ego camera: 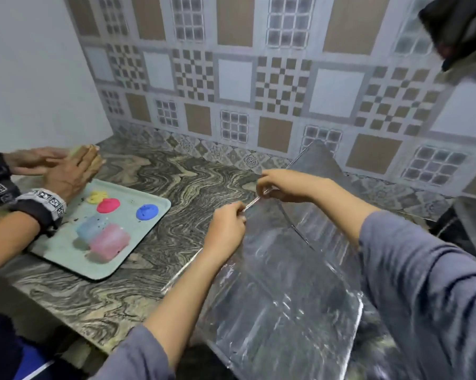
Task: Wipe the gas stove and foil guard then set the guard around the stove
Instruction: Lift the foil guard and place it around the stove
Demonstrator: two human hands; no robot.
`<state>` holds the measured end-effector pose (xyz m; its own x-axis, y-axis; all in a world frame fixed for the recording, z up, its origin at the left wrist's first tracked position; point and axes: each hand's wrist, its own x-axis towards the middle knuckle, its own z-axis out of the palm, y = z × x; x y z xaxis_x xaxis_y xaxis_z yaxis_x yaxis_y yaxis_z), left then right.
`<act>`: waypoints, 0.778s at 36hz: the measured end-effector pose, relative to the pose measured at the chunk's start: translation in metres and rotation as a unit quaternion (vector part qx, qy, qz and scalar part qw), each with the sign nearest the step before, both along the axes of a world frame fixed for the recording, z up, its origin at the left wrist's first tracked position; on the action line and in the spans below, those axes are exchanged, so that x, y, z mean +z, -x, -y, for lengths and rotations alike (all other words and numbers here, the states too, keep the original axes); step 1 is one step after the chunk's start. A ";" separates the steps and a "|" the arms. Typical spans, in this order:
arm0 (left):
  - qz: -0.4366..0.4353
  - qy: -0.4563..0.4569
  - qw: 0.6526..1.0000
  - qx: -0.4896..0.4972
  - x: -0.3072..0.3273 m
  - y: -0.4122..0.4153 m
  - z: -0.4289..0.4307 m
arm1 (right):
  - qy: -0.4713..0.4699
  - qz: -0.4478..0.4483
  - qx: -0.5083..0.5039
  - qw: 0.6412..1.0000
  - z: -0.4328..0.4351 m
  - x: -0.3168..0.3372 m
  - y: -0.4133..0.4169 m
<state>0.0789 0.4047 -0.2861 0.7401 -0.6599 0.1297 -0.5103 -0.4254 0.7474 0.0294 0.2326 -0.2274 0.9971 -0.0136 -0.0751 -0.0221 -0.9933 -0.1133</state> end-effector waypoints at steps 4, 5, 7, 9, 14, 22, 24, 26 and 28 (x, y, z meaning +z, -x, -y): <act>0.062 -0.005 0.998 -0.005 0.048 -0.017 -0.005 | -0.002 0.058 -0.027 0.998 -0.008 0.043 0.005; 0.085 -0.004 0.996 -0.005 0.059 -0.018 -0.006 | -0.009 0.076 -0.033 0.997 -0.009 0.050 0.006; 0.133 -0.012 0.991 -0.002 0.079 -0.017 -0.010 | -0.027 0.108 -0.040 0.993 -0.010 0.062 0.012; 0.172 -0.021 0.985 0.007 0.094 -0.013 -0.014 | -0.043 0.130 -0.050 0.989 -0.008 0.071 0.018; 0.235 -0.010 0.972 -0.007 0.106 -0.004 -0.023 | -0.033 0.147 -0.106 0.983 0.007 0.081 0.043; 0.372 -0.021 0.928 0.021 0.099 0.016 -0.021 | -0.080 0.220 -0.140 0.962 0.006 0.077 0.071; 0.394 -0.005 0.919 0.024 0.099 0.019 -0.019 | -0.086 0.242 -0.149 0.955 0.006 0.081 0.078; 0.416 0.018 0.909 0.020 0.099 0.023 -0.017 | -0.089 0.261 -0.155 0.949 0.005 0.084 0.084; 0.440 0.034 0.897 0.008 0.098 0.026 -0.016 | -0.089 0.273 -0.157 0.945 0.007 0.086 0.091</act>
<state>0.0525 0.4203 -0.1882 0.3403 -0.6193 0.7076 -0.9099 -0.4066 0.0818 -0.0612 0.2253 -0.1410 0.8372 -0.3506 0.4197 -0.2026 -0.9117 -0.3573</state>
